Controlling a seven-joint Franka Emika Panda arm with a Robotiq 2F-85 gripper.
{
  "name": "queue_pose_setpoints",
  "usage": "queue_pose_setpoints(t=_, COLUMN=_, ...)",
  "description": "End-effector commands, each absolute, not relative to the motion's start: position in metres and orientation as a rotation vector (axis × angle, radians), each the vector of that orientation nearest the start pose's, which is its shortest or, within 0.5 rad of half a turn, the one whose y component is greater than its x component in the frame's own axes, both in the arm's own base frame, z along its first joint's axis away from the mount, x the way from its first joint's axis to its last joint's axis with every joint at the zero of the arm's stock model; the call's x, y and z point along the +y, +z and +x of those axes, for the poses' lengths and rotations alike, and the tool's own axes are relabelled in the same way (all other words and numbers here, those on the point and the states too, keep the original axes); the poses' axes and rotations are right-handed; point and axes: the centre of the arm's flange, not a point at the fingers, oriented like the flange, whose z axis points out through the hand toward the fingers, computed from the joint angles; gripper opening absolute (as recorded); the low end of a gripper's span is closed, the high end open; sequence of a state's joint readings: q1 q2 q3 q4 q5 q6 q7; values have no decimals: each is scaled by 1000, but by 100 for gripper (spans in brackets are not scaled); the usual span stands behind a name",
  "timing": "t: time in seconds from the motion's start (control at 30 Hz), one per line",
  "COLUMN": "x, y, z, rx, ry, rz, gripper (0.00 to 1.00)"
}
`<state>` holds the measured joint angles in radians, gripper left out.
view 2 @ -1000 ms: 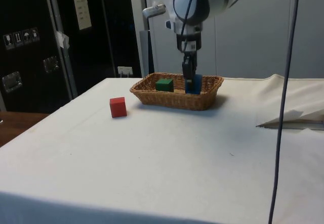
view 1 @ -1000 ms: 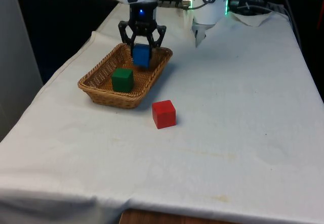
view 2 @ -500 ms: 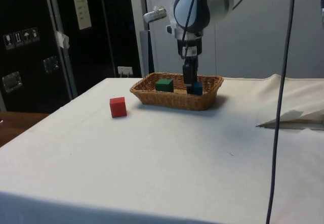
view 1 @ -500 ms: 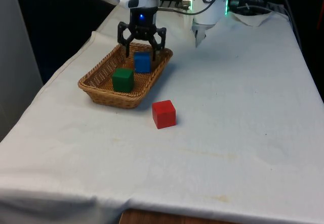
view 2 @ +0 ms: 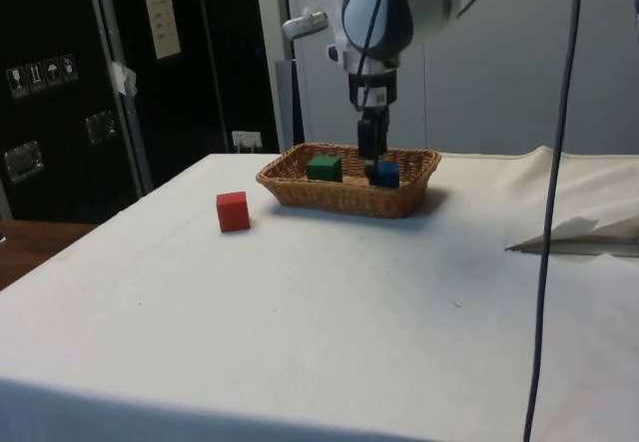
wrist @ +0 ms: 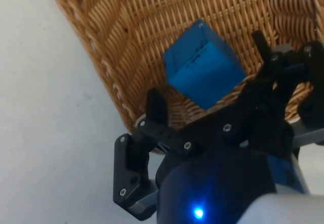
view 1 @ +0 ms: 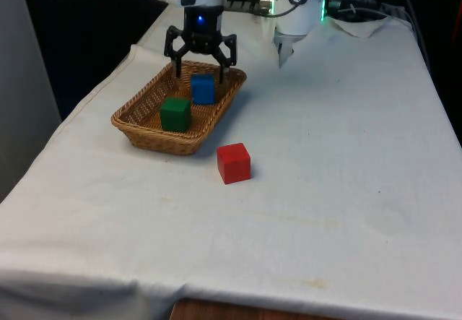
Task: Pick up exactly two blocks and place them into the basket.
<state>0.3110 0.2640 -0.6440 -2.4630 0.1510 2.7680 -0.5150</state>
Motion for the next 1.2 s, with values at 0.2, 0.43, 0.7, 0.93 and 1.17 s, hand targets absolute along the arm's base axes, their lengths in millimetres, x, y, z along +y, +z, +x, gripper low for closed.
queue_pose_setpoints(t=0.2, x=-176, y=243, z=457, rx=-91, ry=-128, rz=-3243, gripper=100)
queue_pose_setpoints(t=0.43, x=-177, y=264, z=458, rx=-80, ry=-165, rz=-3218, gripper=100)
queue_pose_setpoints(t=0.7, x=-162, y=285, z=459, rx=-74, ry=-219, rz=-3184, gripper=100)
queue_pose_setpoints(t=0.93, x=-140, y=298, z=458, rx=-88, ry=-260, rz=-3150, gripper=100)
queue_pose_setpoints(t=1.17, x=-112, y=306, z=462, rx=-95, ry=-288, rz=-3143, gripper=100)
